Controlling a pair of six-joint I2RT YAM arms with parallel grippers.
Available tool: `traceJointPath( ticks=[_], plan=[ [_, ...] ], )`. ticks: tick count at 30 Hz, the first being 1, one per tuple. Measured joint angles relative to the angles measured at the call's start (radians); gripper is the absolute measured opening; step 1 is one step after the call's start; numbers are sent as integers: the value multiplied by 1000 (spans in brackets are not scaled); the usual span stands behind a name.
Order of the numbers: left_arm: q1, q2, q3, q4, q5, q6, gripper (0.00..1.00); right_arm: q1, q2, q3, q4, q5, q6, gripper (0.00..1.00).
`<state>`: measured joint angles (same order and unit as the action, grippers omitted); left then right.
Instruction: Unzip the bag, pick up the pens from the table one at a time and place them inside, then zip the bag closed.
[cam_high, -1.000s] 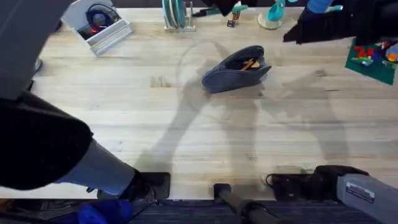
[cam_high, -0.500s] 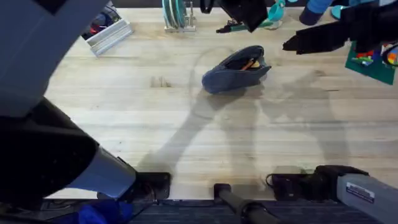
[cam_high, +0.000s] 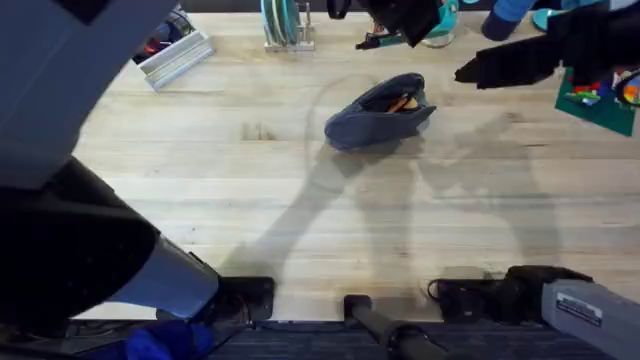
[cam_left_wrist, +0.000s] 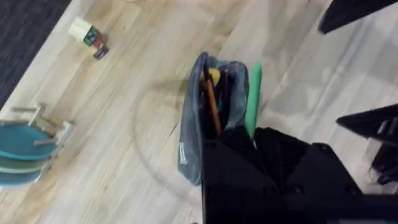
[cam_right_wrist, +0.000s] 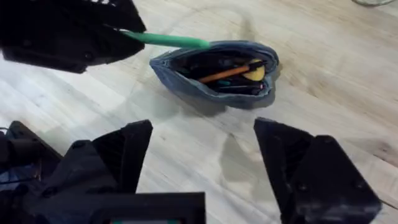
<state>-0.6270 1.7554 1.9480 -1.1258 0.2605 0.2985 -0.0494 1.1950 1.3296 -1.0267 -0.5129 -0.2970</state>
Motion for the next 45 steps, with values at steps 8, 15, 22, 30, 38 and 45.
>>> traceJointPath(
  ticks=[8, 15, 22, 30, 38, 45],
  plan=[
    [0, 75, 0, 37, 35, 0, 43, 0, 0, 0, 0, 0, -1, 996],
    [0, 141, 0, 41, 35, 0, 43, 0, 0, 0, 0, 0, -3, 995],
    [0, 184, -2, 53, 36, 0, 43, 0, 0, 0, 2, 0, -3, 996],
    [2, 191, -99, 159, 44, -4, 43, 0, 0, 0, 2, 0, -3, 996],
    [7, 192, -217, 256, 53, -8, 43, 0, 0, 0, 2, 0, -3, 995],
    [9, 201, -248, 278, 55, -8, 43, 0, 0, 0, 2, 0, -3, 996]
  ],
)
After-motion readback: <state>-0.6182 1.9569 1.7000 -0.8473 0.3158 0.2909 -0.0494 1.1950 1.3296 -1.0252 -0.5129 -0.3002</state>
